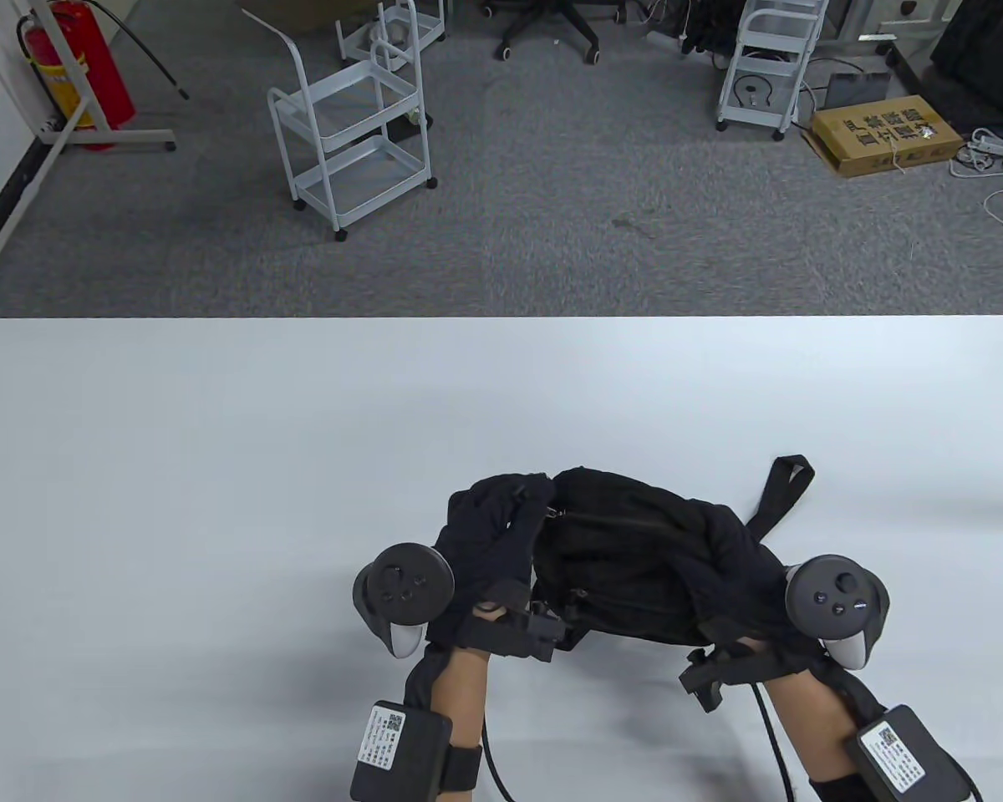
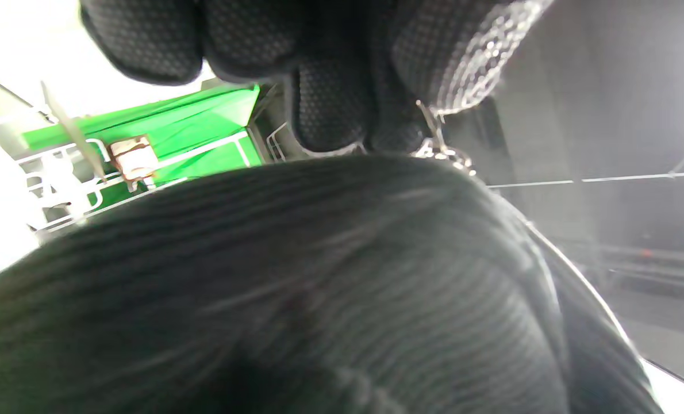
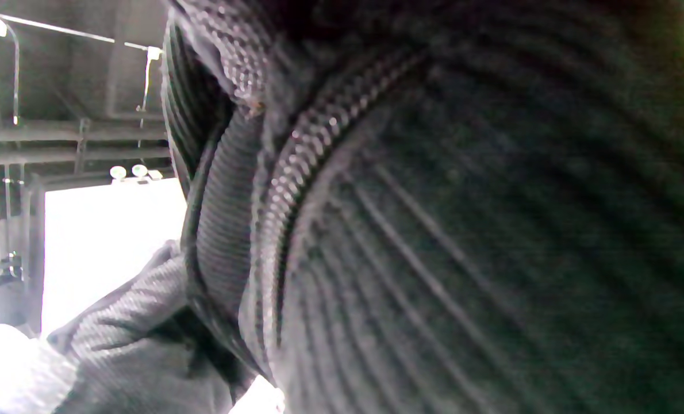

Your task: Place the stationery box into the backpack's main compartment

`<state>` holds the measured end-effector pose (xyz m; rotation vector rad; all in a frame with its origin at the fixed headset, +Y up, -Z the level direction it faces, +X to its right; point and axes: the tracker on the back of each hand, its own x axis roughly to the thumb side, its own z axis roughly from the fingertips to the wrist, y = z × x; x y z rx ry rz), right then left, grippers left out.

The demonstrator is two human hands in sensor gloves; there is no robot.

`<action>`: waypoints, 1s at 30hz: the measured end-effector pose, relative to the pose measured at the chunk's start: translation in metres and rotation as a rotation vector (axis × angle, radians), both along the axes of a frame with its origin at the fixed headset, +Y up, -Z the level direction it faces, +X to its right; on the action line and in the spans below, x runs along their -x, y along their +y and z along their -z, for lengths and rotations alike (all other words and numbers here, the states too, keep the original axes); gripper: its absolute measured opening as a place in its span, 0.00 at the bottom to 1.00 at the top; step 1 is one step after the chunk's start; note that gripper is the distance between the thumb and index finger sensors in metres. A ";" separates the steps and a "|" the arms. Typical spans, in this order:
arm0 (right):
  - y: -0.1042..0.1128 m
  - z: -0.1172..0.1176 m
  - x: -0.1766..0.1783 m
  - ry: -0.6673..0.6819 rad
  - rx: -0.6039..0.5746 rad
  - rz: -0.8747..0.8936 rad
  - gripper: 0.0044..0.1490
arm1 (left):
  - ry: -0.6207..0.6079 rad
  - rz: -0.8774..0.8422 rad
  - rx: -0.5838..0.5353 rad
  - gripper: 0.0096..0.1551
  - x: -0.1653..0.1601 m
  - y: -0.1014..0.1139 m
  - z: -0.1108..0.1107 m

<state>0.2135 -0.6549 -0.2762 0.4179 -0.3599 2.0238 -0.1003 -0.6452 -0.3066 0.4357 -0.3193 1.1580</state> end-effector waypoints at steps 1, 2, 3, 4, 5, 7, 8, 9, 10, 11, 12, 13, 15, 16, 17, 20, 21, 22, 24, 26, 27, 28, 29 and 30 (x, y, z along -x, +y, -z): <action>0.001 0.000 -0.001 0.001 0.003 0.011 0.32 | 0.002 -0.003 0.009 0.22 0.001 -0.001 0.001; 0.001 0.000 -0.002 0.003 0.006 0.022 0.32 | -0.001 -0.013 0.022 0.22 0.003 -0.003 0.002; 0.002 0.000 -0.003 0.007 0.007 0.033 0.32 | -0.014 -0.025 0.043 0.22 0.004 -0.005 0.004; 0.002 0.000 -0.004 0.009 0.007 0.037 0.32 | -0.025 -0.038 0.061 0.22 0.005 -0.008 0.006; 0.003 0.000 -0.004 0.009 0.007 0.038 0.32 | -0.026 -0.046 0.068 0.22 0.006 -0.009 0.006; 0.003 0.001 -0.005 0.011 0.010 0.052 0.31 | -0.031 -0.049 0.089 0.22 0.007 -0.012 0.008; 0.004 0.001 -0.005 0.017 0.013 0.057 0.32 | -0.034 -0.053 0.090 0.22 0.008 -0.012 0.008; 0.004 0.001 -0.006 0.017 0.012 0.062 0.31 | -0.028 -0.051 0.096 0.22 0.008 -0.013 0.008; 0.004 0.001 -0.006 0.018 0.012 0.064 0.31 | -0.031 -0.043 0.097 0.22 0.007 -0.013 0.009; 0.005 0.001 -0.006 0.018 0.011 0.063 0.31 | -0.035 -0.033 0.107 0.22 0.007 -0.014 0.009; 0.005 0.001 -0.007 0.018 0.010 0.064 0.31 | -0.039 -0.030 0.114 0.22 0.007 -0.014 0.009; 0.006 0.001 -0.008 0.015 0.006 0.070 0.31 | -0.033 -0.030 0.129 0.22 0.007 -0.015 0.009; 0.007 0.001 -0.009 0.015 0.006 0.081 0.31 | -0.023 -0.028 0.204 0.22 0.008 -0.019 0.011; 0.007 0.001 -0.010 0.012 0.005 0.087 0.31 | -0.046 -0.037 0.225 0.22 0.008 -0.021 0.012; 0.008 0.001 -0.011 0.012 0.006 0.093 0.31 | -0.049 -0.049 0.236 0.21 0.009 -0.022 0.013; 0.009 0.001 -0.014 0.014 0.011 0.112 0.31 | -0.062 -0.043 0.272 0.21 0.010 -0.024 0.015; 0.009 0.001 -0.014 0.016 0.013 0.117 0.31 | -0.064 -0.038 0.281 0.21 0.010 -0.025 0.015; 0.010 0.002 -0.016 0.019 0.021 0.128 0.31 | -0.062 -0.031 0.289 0.22 0.010 -0.026 0.016; 0.011 0.002 -0.018 0.025 0.030 0.154 0.31 | -0.072 -0.016 0.309 0.21 0.010 -0.028 0.018; 0.012 0.003 -0.021 0.025 0.032 0.178 0.31 | -0.091 0.026 0.337 0.21 0.010 -0.030 0.020; 0.013 0.003 -0.022 0.025 0.034 0.187 0.31 | -0.105 0.046 0.355 0.21 0.009 -0.031 0.021; 0.014 0.003 -0.024 0.027 0.039 0.206 0.31 | -0.127 0.077 0.382 0.21 0.007 -0.032 0.022; 0.015 0.003 -0.026 0.032 0.047 0.229 0.31 | -0.153 0.129 0.412 0.22 0.004 -0.034 0.023; 0.017 0.003 -0.027 0.036 0.058 0.228 0.31 | -0.163 0.180 0.414 0.22 0.001 -0.035 0.023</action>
